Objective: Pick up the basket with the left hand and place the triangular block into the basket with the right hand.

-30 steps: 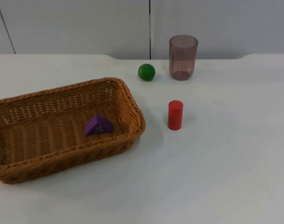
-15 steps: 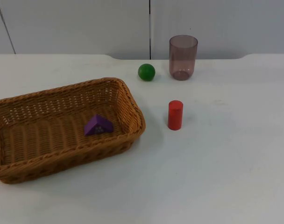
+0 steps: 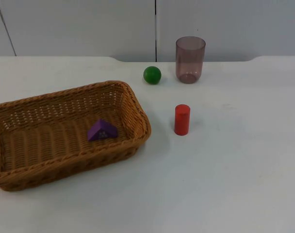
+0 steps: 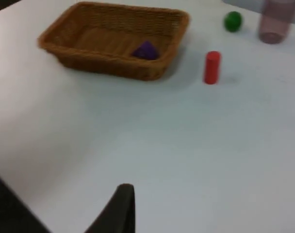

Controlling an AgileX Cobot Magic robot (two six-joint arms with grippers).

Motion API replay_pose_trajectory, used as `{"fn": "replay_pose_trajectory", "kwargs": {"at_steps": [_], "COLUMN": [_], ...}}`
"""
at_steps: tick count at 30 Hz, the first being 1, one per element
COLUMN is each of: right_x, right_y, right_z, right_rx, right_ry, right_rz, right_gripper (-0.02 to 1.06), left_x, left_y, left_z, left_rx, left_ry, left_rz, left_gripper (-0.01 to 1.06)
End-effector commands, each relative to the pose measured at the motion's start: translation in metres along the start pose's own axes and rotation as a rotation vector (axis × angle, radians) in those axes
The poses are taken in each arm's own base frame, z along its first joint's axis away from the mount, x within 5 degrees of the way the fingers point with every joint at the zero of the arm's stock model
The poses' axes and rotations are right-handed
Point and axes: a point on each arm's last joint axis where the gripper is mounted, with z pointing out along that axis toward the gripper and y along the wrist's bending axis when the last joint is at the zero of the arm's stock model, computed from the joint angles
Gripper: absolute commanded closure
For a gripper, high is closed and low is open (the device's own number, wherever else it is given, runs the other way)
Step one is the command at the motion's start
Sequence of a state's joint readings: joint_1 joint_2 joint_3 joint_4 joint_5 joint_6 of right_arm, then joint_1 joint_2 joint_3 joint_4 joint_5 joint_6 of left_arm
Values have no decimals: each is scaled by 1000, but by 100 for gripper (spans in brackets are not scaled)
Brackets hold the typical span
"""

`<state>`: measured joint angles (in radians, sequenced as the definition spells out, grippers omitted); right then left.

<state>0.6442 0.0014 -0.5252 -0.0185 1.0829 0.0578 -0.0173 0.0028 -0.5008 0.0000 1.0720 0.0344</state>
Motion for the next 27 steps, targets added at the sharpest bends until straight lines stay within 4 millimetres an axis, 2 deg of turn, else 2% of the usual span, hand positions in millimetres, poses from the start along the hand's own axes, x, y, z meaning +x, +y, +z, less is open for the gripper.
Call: {"fn": "replay_pose_trajectory", "kwargs": {"at_steps": [1, 4, 14, 27], "right_x": [1, 1, 1, 1], "right_y": [1, 2, 4, 4], "right_z": [2, 2, 2, 2], "right_rx": [49, 177, 411, 434], "right_ry": [0, -5, -14, -15], "right_rz": [21, 87, 206, 220], "right_gripper": [-1, -1, -1, -1], "left_x": [2, 2, 2, 2], "left_y": [0, 0, 0, 0], "left_z": [1, 1, 1, 1], "left_rx": [5, 5, 5, 5], "left_ry": [5, 5, 5, 5], "left_rz": [-3, -3, -3, -3], "left_gripper": [0, 0, 0, 0]}}
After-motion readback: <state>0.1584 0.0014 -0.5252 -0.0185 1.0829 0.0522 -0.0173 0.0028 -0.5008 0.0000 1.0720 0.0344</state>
